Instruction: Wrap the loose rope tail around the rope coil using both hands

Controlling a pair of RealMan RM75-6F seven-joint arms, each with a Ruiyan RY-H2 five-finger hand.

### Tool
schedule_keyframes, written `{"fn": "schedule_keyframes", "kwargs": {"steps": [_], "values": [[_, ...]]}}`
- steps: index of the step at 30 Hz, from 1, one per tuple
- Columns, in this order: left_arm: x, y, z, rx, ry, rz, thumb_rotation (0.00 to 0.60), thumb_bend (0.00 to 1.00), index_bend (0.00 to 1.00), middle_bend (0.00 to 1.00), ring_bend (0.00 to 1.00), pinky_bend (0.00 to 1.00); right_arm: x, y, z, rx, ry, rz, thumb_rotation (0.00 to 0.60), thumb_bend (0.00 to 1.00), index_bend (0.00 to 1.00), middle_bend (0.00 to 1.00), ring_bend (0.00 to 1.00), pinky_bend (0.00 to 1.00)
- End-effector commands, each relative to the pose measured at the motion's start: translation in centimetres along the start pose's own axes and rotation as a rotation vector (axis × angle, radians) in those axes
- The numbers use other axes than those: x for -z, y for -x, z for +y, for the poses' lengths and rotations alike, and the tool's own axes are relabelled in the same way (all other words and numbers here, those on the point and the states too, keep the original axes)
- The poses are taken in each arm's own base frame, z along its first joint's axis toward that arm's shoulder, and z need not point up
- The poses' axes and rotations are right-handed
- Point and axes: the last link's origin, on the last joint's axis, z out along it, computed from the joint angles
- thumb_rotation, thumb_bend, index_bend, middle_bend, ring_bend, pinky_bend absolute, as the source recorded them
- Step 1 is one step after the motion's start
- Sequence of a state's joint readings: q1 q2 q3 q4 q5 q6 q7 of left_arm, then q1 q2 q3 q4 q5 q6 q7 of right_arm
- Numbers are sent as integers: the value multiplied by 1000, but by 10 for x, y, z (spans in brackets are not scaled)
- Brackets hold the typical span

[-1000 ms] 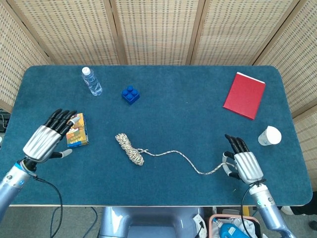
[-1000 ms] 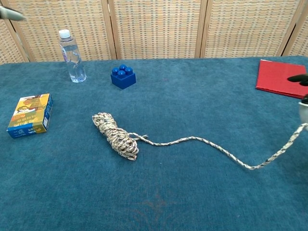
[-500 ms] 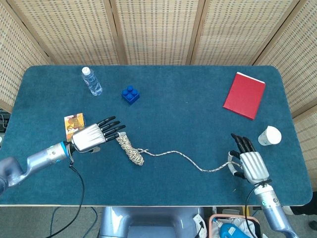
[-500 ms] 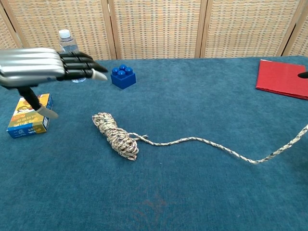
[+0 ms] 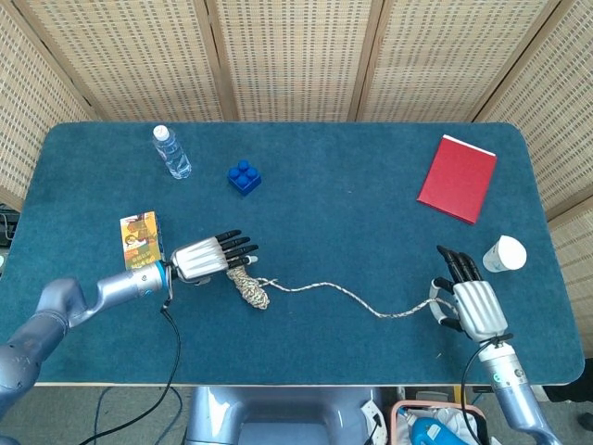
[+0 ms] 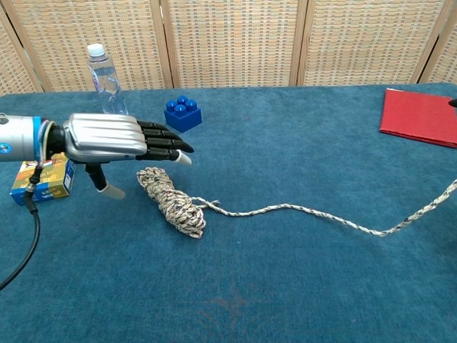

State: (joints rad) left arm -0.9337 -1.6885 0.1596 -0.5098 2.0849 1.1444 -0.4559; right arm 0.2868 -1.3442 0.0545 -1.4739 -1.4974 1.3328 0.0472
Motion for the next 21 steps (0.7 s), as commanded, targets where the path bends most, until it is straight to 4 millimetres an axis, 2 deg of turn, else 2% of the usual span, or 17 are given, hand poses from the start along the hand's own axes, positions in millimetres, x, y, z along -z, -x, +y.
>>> {"fn": "schedule_keyframes", "kwargs": {"steps": [1,7,14,17,19,21], "values": [[-10,2,-2,7,-11,-16,600,285,90,0,0,92,0,-1,1,-1,3,3,600,434,663,0,0,0],[-24,4,-1,42,-29,-16,600,290,106,16,10,127,0,-4,1,-5,5,10,600,435,663,0,0,0],[-35,9,8,54,-6,-41,600,291,204,86,72,198,-1,-5,2,-6,10,13,600,439,663,0,0,0],[-40,11,12,89,-15,-37,600,292,289,161,144,276,-1,-5,2,-8,11,14,600,438,663,0,0,0],[-43,11,14,99,-21,-28,600,301,389,244,226,367,-1,-6,2,-9,12,16,600,438,663,0,0,0],[-45,10,16,112,-28,-14,600,342,494,368,342,484,-1,-6,3,-10,12,16,600,439,663,0,0,0]]}}
